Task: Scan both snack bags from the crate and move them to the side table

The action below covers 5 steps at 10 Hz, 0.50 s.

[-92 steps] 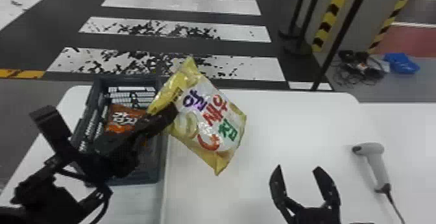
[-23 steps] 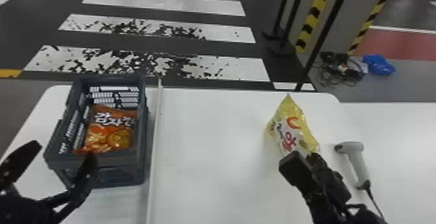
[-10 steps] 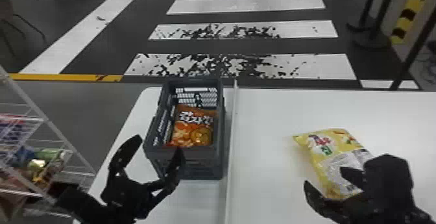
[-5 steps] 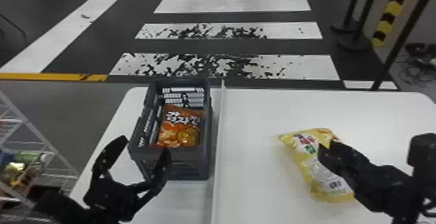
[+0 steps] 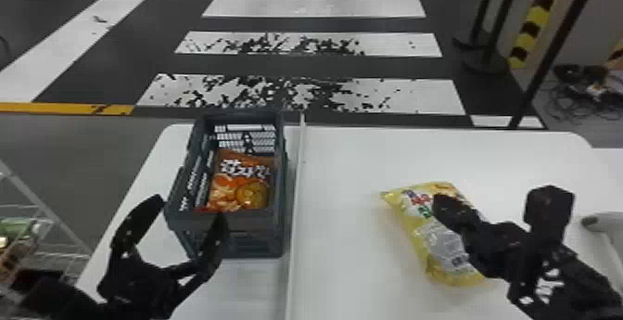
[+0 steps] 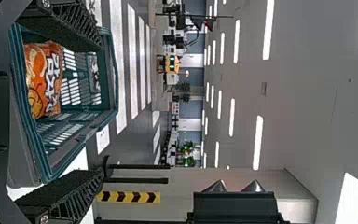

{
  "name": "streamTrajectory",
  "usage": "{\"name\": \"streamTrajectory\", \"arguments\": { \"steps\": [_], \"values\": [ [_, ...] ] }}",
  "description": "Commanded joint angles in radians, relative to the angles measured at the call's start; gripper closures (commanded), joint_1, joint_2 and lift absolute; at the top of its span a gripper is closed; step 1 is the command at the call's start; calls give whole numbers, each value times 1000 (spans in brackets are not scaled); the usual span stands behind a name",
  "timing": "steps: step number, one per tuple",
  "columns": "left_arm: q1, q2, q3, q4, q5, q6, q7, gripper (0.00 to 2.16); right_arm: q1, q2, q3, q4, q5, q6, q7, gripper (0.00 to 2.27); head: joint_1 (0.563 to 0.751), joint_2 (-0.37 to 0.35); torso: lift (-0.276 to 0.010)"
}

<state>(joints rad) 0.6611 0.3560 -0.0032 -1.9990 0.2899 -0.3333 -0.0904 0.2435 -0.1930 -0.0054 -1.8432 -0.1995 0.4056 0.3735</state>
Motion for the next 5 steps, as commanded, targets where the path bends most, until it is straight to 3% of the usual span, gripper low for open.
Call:
{"name": "streamTrajectory", "arguments": {
  "steps": [1,5],
  "values": [
    [0,-2,0,0,0,1,0,63,-56,0,18,93,11,-7,2,1980,695,69,-99],
    [0,-3,3,2,0,1,0,63,-188,-2,33,314,46,-38,27,1980,695,60,-99]
  ]
}}
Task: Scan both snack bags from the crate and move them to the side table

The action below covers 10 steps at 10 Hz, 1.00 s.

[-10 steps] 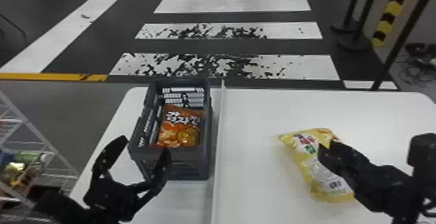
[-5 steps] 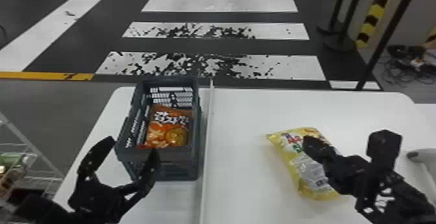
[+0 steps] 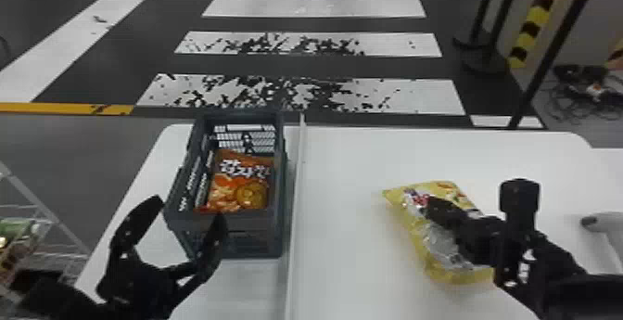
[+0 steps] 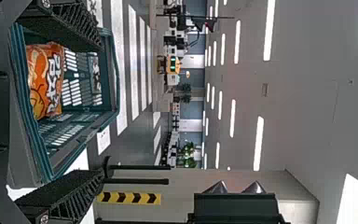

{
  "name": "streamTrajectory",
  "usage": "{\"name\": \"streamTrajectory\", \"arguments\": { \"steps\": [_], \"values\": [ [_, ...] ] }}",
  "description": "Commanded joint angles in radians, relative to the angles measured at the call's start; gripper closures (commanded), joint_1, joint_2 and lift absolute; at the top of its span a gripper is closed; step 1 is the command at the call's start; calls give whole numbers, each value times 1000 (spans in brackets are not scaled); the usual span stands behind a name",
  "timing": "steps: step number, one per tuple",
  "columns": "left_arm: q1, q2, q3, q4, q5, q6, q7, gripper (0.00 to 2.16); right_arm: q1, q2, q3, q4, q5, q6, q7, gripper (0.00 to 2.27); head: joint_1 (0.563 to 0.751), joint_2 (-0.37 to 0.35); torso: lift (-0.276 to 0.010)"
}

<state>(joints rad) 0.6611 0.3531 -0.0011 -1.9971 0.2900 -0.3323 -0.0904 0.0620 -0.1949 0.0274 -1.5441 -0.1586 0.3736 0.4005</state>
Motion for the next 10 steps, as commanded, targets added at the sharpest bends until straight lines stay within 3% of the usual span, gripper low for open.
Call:
{"name": "streamTrajectory", "arguments": {
  "steps": [1,5,10],
  "values": [
    [0,0,3,3,5,0,0,63,2,-3,0,15,11,-12,0,1980,695,55,-99],
    [-5,-2,1,7,5,0,0,63,47,-26,-60,-14,22,-34,0,1980,695,35,-99],
    [-9,1,1,14,11,0,0,63,71,-72,-121,-11,22,-37,4,1980,695,-42,-99]
  ]
}}
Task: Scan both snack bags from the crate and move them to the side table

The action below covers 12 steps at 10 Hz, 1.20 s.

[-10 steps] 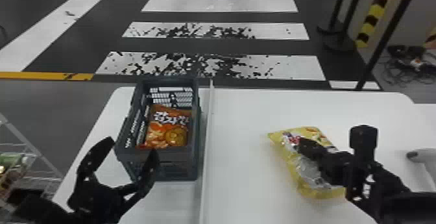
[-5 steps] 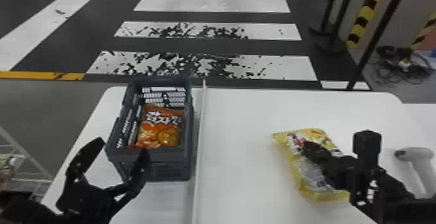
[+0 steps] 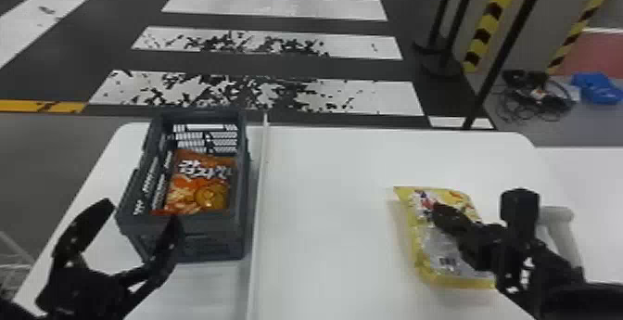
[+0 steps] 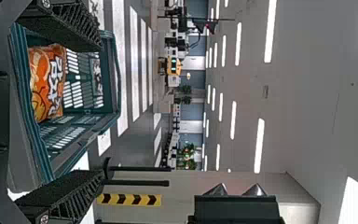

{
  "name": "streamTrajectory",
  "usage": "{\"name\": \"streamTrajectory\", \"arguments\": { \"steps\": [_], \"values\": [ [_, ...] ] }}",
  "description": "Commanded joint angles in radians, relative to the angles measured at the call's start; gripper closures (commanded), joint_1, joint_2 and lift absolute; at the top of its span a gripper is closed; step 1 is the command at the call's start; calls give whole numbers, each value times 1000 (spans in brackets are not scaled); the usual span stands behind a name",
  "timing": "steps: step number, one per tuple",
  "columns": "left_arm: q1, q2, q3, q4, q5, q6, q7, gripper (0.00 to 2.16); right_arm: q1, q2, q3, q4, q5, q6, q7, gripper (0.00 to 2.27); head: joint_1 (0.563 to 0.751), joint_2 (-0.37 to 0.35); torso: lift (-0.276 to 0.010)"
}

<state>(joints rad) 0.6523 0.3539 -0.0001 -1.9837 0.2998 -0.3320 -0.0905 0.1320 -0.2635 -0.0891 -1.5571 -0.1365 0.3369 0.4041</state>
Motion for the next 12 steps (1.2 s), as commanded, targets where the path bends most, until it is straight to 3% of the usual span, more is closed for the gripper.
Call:
{"name": "streamTrajectory", "arguments": {
  "steps": [1,4,8,12],
  "values": [
    [0,0,-1,0,1,0,0,63,3,-8,-11,3,-2,0,2,1980,695,-54,-99],
    [0,-1,-1,0,1,0,0,63,24,-8,-3,-44,-23,6,12,1983,695,-67,-99],
    [1,-3,-1,0,1,0,0,63,161,7,35,-285,-41,129,30,1980,695,-4,-99],
    [-5,2,-6,14,21,0,-9,63,251,15,34,-319,-37,126,50,1980,695,38,-99]
  ]
}}
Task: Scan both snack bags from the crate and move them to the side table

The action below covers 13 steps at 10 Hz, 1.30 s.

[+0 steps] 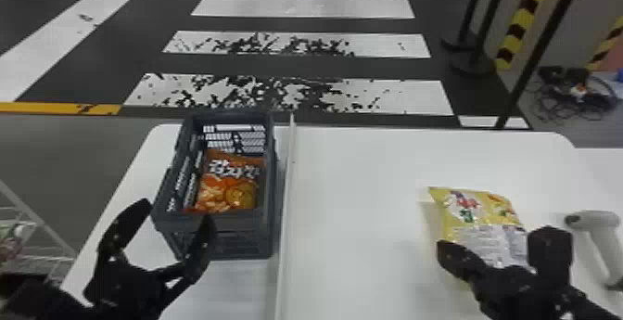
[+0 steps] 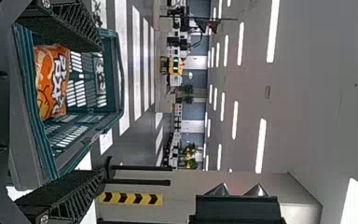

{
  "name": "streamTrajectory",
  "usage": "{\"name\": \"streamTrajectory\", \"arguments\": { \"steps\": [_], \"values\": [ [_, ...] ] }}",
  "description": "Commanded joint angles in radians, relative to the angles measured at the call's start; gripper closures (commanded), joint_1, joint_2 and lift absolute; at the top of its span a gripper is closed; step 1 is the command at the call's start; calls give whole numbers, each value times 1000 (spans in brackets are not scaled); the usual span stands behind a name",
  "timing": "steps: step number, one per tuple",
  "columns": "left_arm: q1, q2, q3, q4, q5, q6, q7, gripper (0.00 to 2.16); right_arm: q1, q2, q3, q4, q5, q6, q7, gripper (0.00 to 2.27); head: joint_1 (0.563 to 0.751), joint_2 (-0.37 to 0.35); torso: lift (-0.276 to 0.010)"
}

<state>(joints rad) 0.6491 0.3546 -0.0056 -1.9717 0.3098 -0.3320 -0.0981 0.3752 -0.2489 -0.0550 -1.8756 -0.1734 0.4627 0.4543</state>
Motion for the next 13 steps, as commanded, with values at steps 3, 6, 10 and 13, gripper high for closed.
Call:
{"name": "streamTrajectory", "arguments": {
  "steps": [3,6,10,13],
  "values": [
    [-3,3,-1,5,14,0,-6,63,21,3,-12,4,6,-3,1,1980,695,39,-99],
    [-3,4,-2,5,15,0,-6,63,21,2,-29,12,9,-6,1,1980,695,23,-99],
    [-6,3,-2,11,15,0,-6,63,21,2,-37,26,17,-12,1,1980,695,8,-99],
    [-6,0,-2,13,15,0,-8,63,44,3,-29,-20,8,-12,15,1980,695,7,-99]
  ]
}}
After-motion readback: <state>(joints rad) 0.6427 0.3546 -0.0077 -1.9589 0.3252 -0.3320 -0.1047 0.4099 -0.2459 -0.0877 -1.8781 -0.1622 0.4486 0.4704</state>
